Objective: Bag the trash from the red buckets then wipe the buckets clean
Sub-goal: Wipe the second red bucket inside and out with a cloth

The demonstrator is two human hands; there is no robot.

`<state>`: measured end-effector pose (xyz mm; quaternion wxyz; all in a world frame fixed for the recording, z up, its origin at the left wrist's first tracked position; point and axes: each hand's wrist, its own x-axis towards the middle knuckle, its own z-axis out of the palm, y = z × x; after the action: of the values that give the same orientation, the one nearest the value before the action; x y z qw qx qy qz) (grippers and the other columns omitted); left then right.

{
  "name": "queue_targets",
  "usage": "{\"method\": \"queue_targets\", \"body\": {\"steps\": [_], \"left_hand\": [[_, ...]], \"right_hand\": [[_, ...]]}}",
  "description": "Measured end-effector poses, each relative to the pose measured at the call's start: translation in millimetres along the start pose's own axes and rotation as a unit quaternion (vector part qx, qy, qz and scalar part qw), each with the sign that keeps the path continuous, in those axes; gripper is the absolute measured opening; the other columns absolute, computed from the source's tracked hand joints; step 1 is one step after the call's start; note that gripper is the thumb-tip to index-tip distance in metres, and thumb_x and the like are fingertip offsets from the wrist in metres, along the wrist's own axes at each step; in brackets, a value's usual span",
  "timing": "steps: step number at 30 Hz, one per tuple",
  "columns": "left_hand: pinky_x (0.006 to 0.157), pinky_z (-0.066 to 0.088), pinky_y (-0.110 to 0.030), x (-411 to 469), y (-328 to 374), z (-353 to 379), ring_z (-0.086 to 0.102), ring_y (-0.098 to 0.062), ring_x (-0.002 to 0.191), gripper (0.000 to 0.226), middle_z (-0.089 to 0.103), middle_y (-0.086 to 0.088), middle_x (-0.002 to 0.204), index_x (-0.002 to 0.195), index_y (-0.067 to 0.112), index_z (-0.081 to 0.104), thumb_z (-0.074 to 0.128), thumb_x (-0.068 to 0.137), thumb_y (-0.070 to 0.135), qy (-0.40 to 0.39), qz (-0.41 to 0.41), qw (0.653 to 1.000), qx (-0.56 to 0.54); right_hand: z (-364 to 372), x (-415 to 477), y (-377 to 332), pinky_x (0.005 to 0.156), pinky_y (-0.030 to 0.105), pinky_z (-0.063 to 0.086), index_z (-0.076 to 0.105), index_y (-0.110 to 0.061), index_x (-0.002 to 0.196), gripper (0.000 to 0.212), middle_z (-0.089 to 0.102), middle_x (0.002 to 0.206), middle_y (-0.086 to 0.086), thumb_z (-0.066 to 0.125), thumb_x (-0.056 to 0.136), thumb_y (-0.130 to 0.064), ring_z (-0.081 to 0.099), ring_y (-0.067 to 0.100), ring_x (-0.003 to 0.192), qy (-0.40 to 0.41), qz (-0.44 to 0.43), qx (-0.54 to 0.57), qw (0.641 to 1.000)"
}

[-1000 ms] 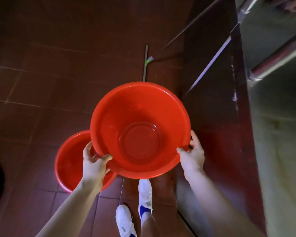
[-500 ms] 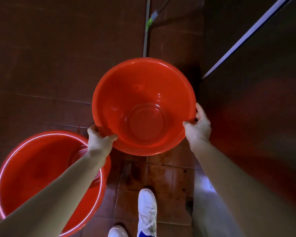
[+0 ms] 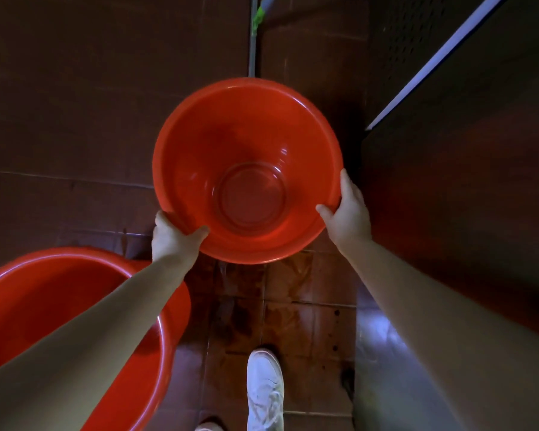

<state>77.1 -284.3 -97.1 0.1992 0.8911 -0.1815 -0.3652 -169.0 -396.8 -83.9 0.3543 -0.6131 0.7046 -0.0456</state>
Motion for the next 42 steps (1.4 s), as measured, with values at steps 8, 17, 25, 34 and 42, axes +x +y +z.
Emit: {"method": "queue_targets", "body": {"steps": [8, 17, 25, 34, 42], "left_hand": [[0.112, 0.032, -0.043, -44.5, -3.5, -26.0, 0.036, -0.038, 0.134, 0.067, 0.034, -0.02, 0.149, 0.146, 0.003, 0.036, 0.065, 0.087, 0.013, -0.016, 0.187, 0.963, 0.194], [0.12, 0.012, -0.034, -65.0, -5.1, -14.4, 0.013, -0.029, 0.148, 0.076, 0.006, -0.015, 0.163, 0.153, 0.008, 0.024, 0.061, 0.091, 0.031, -0.095, 0.222, 0.928, 0.282], [0.122, 0.007, -0.034, -92.8, 0.0, 19.6, -0.001, -0.021, 0.151, 0.08, -0.013, -0.008, 0.163, 0.157, 0.018, 0.009, 0.05, 0.094, 0.046, -0.14, 0.254, 0.902, 0.319], [0.122, 0.011, -0.036, -94.8, -1.6, 8.7, 0.001, -0.018, 0.151, 0.081, -0.01, 0.0, 0.164, 0.156, 0.027, 0.008, 0.052, 0.092, 0.05, -0.189, 0.258, 0.889, 0.328], [0.105, 0.036, -0.042, -138.2, -66.6, -80.3, 0.047, -0.04, 0.12, 0.049, 0.052, -0.019, 0.128, 0.13, 0.006, 0.058, 0.066, 0.082, 0.007, -0.019, 0.272, 0.944, 0.187]], "right_hand": [[-3.7, -39.9, 10.8, 0.12, 0.042, 0.013, 0.059, -0.02, 0.127, 0.037, 0.05, 0.137, 0.003, 0.051, 0.095, -0.036, 0.036, 0.025, 0.137, -0.099, -0.326, -0.328, 0.881], [-23.2, -37.9, 35.9, 0.121, 0.042, 0.007, 0.031, -0.024, 0.149, 0.052, 0.024, 0.159, -0.002, 0.044, 0.1, -0.032, 0.009, 0.014, 0.15, -0.152, -0.284, -0.374, 0.87], [-48.7, -42.4, 59.1, 0.121, 0.043, 0.005, 0.02, -0.023, 0.153, 0.059, 0.011, 0.163, -0.002, 0.043, 0.099, -0.035, 0.004, 0.017, 0.15, -0.144, -0.184, -0.443, 0.866], [-55.2, -61.9, 58.1, 0.122, 0.047, 0.005, 0.007, -0.024, 0.155, 0.065, 0.003, 0.164, 0.002, 0.041, 0.1, -0.029, 0.007, 0.021, 0.15, -0.141, -0.134, -0.464, 0.864], [-25.1, -153.6, 11.8, 0.122, 0.041, 0.01, 0.024, -0.026, 0.152, 0.064, 0.02, 0.16, 0.002, 0.051, 0.095, -0.034, 0.019, 0.022, 0.147, -0.156, -0.22, -0.39, 0.881]]}}
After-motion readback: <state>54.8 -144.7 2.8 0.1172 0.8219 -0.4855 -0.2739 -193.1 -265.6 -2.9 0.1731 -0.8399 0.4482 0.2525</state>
